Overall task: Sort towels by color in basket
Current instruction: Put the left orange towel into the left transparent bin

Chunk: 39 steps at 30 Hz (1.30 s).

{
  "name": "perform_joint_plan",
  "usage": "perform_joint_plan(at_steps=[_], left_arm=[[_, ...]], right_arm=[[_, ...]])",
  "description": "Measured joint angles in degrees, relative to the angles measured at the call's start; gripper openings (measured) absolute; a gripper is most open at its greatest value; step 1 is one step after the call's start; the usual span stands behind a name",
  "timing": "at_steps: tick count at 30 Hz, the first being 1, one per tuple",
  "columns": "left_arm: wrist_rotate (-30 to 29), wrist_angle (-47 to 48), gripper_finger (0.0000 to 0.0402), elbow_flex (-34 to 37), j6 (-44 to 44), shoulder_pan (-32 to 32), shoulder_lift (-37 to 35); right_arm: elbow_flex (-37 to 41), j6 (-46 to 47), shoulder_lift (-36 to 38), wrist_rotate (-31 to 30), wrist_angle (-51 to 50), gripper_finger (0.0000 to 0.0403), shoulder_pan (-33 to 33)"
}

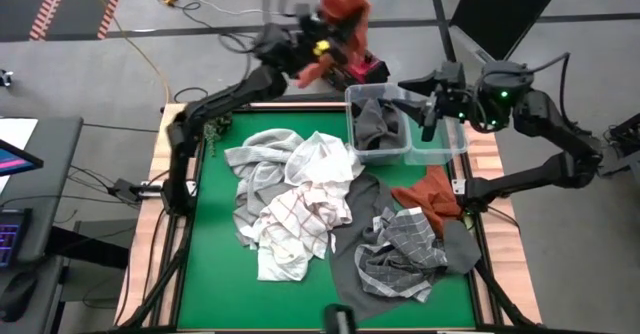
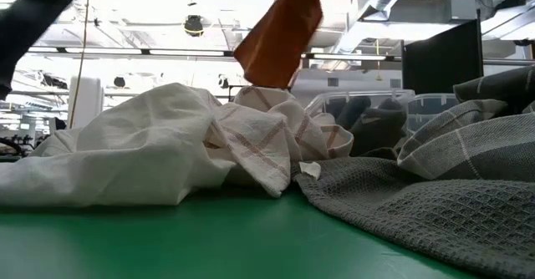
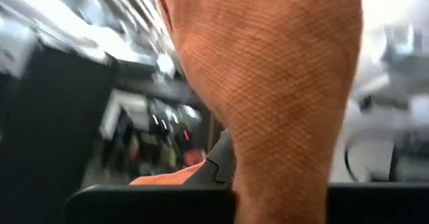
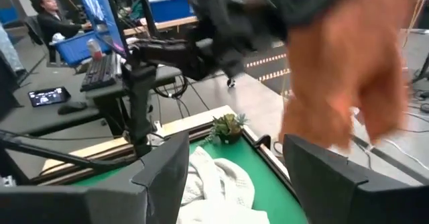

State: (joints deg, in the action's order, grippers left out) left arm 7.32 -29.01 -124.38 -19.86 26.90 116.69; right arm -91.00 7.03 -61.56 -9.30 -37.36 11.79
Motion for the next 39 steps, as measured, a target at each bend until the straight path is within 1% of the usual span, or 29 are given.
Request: perform_joint_plan(at_steps=[3, 5, 6, 8, 9, 11, 14, 17, 18, 21, 22, 25, 28, 30, 33, 35, 37, 39], left_arm=[[3.0, 5.7, 0.0000, -6.7, -2.1, -0.1, 5.5], [4.1, 7.4, 0.0000, -10.2, -5.2, -0.2, 8.5], [5.1, 6.7, 0.0000, -10.8, -7.0, -0.2, 9.7], [6.0, 4.5, 0.0000, -8.9, -11.0, -0.2, 10.1], [6.0, 4.9, 0.0000, -8.0, -11.8, -0.2, 10.5], [7.0, 5.7, 0.0000, -7.7, -12.0, -0.2, 11.8], [9.7, 4.7, 0.0000, -7.7, -14.8, -0.7, 14.0], [11.6, 5.6, 0.0000, -7.7, -14.6, -1.6, 14.9], [11.8, 8.8, 0.0000, -7.7, -13.6, -1.9, 14.8], [9.8, 21.6, 0.0000, -7.7, -10.0, -2.5, 14.1], [9.5, 23.7, 0.0000, -7.6, -8.7, -2.6, 13.9], [11.7, 22.6, 0.0000, -7.4, -0.6, -3.3, 12.5], [15.9, 21.5, 0.0000, -7.7, 9.4, -5.0, 8.1], [18.4, 22.5, 0.0000, -7.8, 15.1, -5.6, 5.3], [17.7, 24.6, 0.0000, -7.8, 23.9, -6.0, 2.6], [15.8, 25.1, 0.0000, -7.7, 28.7, -6.2, 1.7], [14.5, 25.3, 0.0000, -7.6, 30.6, -6.3, 1.1], [14.4, 24.5, 0.0000, -7.7, 30.2, -5.9, 0.8]], right_arm=[[0.0, 0.5, 0.3, 0.0, 0.0, 0.0270, -0.2], [0.0, 1.4, 1.2, 0.0, -0.2, 0.0270, -0.2], [0.0, 1.9, 1.7, 0.0, -0.1, 0.0270, -0.2], [0.0, 2.8, 2.9, 0.0, -0.2, 0.0270, -0.2], [0.0, 3.2, 3.4, 0.0, -0.4, 0.0270, -0.2], [0.0, 4.1, 4.4, 0.0, -1.1, 0.0270, -0.2], [0.0, 5.3, 5.3, 0.0, -2.3, 0.0270, -0.2], [0.0, 6.3, 5.8, 0.0, -4.3, 0.0270, -0.2], [0.0, 6.5, 5.8, 0.0, -4.9, 0.0270, -0.2], [0.0, 7.4, 5.7, 0.0, -7.1, 0.0270, -0.2], [0.0, 7.9, 5.7, 0.0, -8.1, 0.0270, -0.2], [0.0, 8.6, 5.4, 0.0, -10.8, 0.0270, -0.1], [0.0, 8.6, 5.2, 0.0, -11.6, 0.0270, -0.1], [0.0, 8.5, 5.3, 0.0, -11.1, 0.0270, -0.1], [0.0, 8.0, 5.7, 0.0, -10.3, 0.0270, -0.1], [0.0, 7.7, 5.8, 0.0, -9.9, 0.0270, -0.1], [0.0, 7.7, 5.9, 0.0, -9.9, 0.0270, -0.1], [0.0, 7.6, 5.8, 0.0, -10.0, 0.0270, -0.1]])
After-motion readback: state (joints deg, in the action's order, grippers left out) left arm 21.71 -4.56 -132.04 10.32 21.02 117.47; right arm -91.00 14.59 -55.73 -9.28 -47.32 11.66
